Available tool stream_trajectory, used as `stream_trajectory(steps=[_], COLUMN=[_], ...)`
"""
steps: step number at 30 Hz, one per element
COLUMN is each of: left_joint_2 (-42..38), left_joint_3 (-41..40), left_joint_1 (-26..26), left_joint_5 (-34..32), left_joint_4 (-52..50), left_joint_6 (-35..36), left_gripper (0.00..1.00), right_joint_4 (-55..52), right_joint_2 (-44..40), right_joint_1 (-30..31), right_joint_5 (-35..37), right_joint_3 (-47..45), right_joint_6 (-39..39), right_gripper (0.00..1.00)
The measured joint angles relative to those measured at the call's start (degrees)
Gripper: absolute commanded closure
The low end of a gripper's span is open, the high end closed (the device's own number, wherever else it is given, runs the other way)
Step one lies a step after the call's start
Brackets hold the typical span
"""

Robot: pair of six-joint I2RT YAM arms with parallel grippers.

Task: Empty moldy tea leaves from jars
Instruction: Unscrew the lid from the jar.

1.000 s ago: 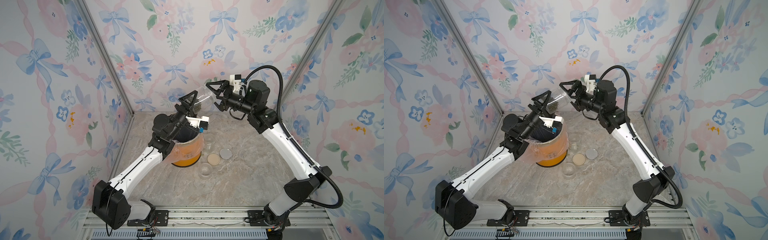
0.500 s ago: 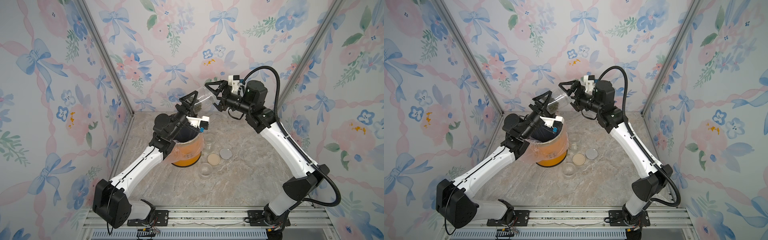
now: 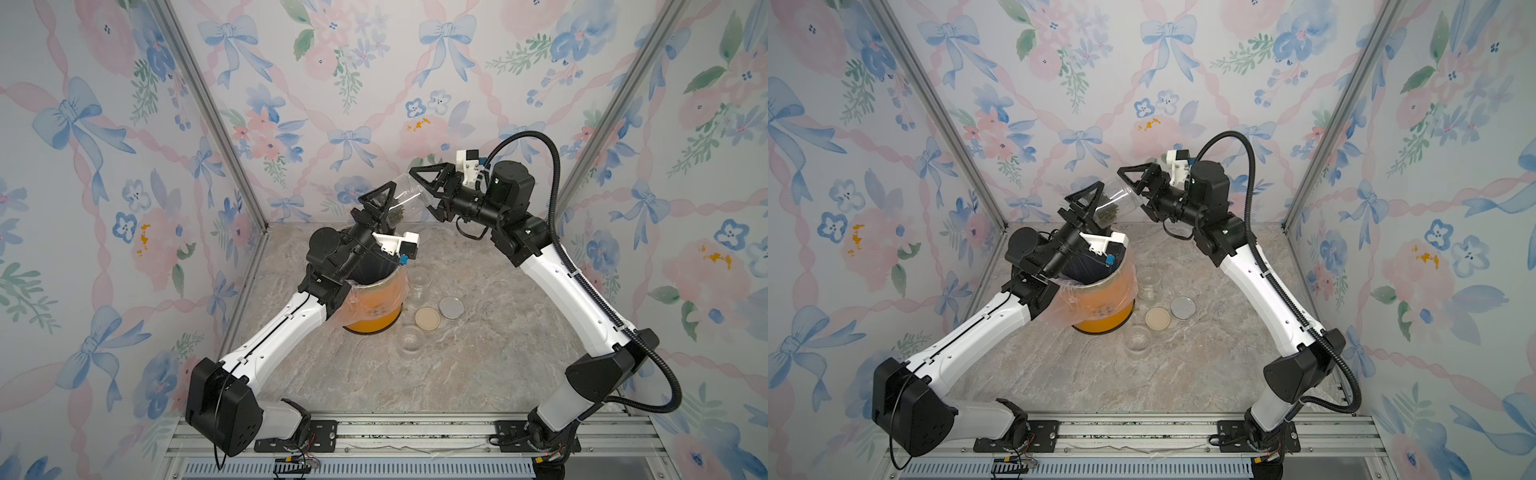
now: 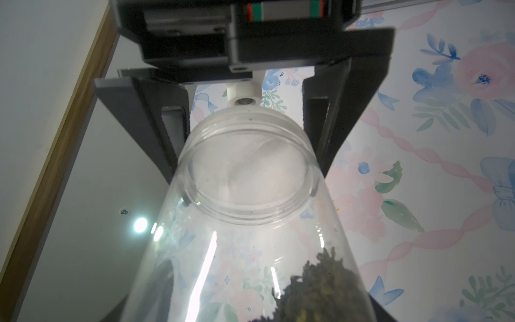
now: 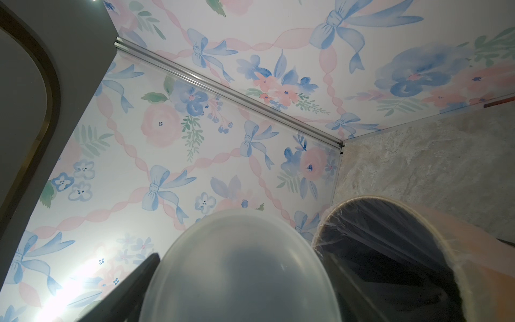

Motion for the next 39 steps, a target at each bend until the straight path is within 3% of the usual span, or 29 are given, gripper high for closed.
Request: stream_trajectory(steps=[7,12,22,39], left_joint_2=[0.0,0.0,-1.0,-4.0], left_joint_3=[0.0,-0.2,-2.8,-4.3], left_joint_1=[0.0,-0.1,-0.4,-0.4], left_joint_5=[0.0,0.0,0.1,2.8], left_joint_4=[0.0,-0.2,0.7,0.9], left_joint_6=[-0.9,-5.5,-19.1,-43.8], left_gripper=[0.8,0.8,0.8,0.8], right_joint_4=[0.0,0.2,-1.1,-8.8], right_joint_2=[0.0,0.0,0.0,1.5], right_joint_1=[0.2,0.2,0.2,0.6], right_joint_5=[0.1,0.0,-1.7,-6.1], right_joint_3=[0.0,-0.3,-0.1,7.9], right_joint_6=[-0.5,-0.9,-3.3,-11.7], right_gripper=[0.22,0.23,0.25,0.27])
